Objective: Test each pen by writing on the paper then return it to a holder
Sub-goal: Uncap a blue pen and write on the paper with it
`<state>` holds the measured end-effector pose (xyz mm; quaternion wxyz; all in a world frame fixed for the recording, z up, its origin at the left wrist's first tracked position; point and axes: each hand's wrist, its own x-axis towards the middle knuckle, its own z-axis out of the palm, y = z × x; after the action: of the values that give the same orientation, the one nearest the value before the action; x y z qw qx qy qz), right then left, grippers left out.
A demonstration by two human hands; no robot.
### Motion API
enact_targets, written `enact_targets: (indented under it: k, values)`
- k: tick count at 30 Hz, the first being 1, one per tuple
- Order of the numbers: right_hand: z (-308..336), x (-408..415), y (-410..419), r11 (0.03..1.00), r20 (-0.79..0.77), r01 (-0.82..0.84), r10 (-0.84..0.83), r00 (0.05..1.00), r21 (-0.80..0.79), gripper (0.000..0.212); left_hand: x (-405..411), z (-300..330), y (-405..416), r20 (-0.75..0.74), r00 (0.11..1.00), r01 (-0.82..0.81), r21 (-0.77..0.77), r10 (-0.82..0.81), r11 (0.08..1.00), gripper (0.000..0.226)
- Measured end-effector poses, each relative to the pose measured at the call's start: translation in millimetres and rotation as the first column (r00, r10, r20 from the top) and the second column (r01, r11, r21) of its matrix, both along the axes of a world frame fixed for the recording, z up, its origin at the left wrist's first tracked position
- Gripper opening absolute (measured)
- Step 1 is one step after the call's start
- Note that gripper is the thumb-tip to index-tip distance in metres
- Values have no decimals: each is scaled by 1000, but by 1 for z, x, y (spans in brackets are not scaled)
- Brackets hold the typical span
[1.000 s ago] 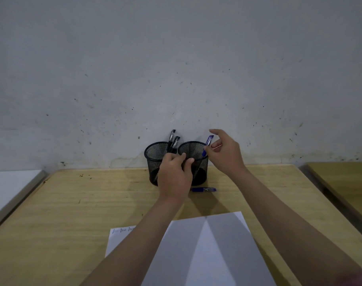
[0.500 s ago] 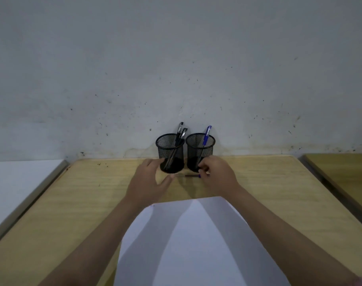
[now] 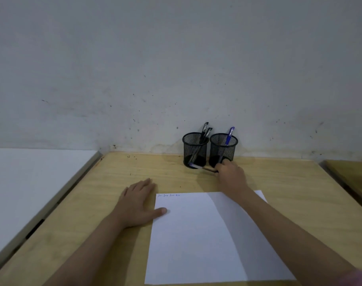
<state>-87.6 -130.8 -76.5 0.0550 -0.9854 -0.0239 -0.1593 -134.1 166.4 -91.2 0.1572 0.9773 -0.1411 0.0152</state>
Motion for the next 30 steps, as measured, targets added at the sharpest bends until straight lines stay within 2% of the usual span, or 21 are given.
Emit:
enact_targets:
  k: [2, 3, 5, 7, 10, 13, 15, 17, 22, 26, 28, 30]
  values:
    - [7, -5, 7, 964, 106, -90, 65, 992, 249, 18, -1, 2, 0, -11, 1000, -1, -30, 0, 1000, 123]
    - [12, -9, 12, 903, 144, -138, 86, 986, 406, 14, -2, 3, 0, -16, 1000, -9, -78, 8, 997, 123]
    - [26, -22, 25, 690, 171, -195, 104, 980, 697, 5, -5, 8, -3, -11, 998, -56, -252, 55, 966, 110]
    - [38, -36, 39, 468, 157, -188, 104, 982, 863, 3, -10, 15, -13, 37, 993, -80, -460, 109, 885, 82]
    - [48, -52, 56, 200, 102, -127, 129, 986, 972, 8, -20, 32, -40, 177, 980, 45, -626, 86, 779, 59]
    - [51, -66, 69, 65, 72, -84, 162, 984, 994, 8, -26, 45, -64, 284, 956, 158, -706, 72, 690, 41]
    - [53, -74, 75, -4, 83, -84, 177, 981, 996, 8, -29, 51, -72, 329, 939, 183, -727, 102, 662, 29]
    - [54, -80, 76, -18, 98, -96, 199, 975, 995, 4, -32, 53, -75, 328, 937, 180, -747, 119, 639, 27]
    - [55, -91, 74, 228, 187, -240, 230, 955, 944, 15, -34, 53, -71, 187, 982, 150, -859, 28, 490, 28]
    - [49, -101, 82, 321, 337, -399, 234, 912, 859, 21, -29, 59, -65, 92, 990, 127, -913, -108, 387, 27]
    - [48, -105, 85, 317, 433, -467, 175, 884, 825, 14, -24, 59, -52, 66, 990, 110, -914, -124, 391, 27]
    - [59, -106, 71, 242, 538, -523, 4, 843, 817, 6, -15, 51, -21, 20, 1000, 18, -908, 0, 418, 29]
